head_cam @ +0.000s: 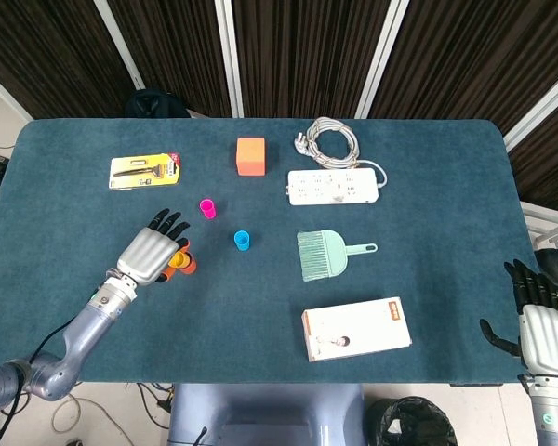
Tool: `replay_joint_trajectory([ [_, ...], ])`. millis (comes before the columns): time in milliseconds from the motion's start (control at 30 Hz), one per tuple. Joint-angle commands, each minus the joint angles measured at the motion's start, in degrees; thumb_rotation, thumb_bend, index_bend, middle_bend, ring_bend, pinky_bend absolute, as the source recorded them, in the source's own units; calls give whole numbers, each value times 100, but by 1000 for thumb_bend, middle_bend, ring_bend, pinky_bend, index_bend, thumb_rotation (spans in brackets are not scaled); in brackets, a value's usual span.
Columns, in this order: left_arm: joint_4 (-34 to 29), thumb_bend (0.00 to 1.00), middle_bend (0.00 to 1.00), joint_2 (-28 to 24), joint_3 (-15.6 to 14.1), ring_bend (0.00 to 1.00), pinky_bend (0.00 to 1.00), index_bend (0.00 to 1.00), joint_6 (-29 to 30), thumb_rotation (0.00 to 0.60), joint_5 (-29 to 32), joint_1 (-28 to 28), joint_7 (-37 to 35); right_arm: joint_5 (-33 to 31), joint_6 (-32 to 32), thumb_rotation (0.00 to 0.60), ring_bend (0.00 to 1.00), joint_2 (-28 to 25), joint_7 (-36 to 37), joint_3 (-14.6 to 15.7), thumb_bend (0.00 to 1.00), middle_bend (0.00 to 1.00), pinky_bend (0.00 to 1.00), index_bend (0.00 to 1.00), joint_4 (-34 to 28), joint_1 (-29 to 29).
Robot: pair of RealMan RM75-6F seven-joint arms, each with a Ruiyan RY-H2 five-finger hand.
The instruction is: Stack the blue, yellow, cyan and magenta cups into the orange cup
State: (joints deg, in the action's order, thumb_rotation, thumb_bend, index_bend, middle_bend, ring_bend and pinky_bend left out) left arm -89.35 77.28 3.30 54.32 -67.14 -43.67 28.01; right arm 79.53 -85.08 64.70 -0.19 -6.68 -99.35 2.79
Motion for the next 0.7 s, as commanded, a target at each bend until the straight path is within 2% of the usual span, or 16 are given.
replay_joint_trajectory([
  [33,14,297,148,36,7,0,0,387,-8,600,16,-13,31,-3,-2,600,77,0,1,-3,343,44,36,45,-1,-1],
  [333,-29,288,123,17,-33,0,0,246,-112,600,153,-70,321,-38,25,600,77,-35,37,-6,343,45,36,45,-10,-5],
  [467,-117,280,122,-11,-2,0,0,214,-130,600,240,-89,365,-44,8,600,77,-39,26,-10,343,45,36,46,-14,-13],
  [700,-228,269,125,166,391,0,0,211,84,600,342,-179,160,-79,21,600,77,-6,-13,-25,343,45,36,46,10,-1],
])
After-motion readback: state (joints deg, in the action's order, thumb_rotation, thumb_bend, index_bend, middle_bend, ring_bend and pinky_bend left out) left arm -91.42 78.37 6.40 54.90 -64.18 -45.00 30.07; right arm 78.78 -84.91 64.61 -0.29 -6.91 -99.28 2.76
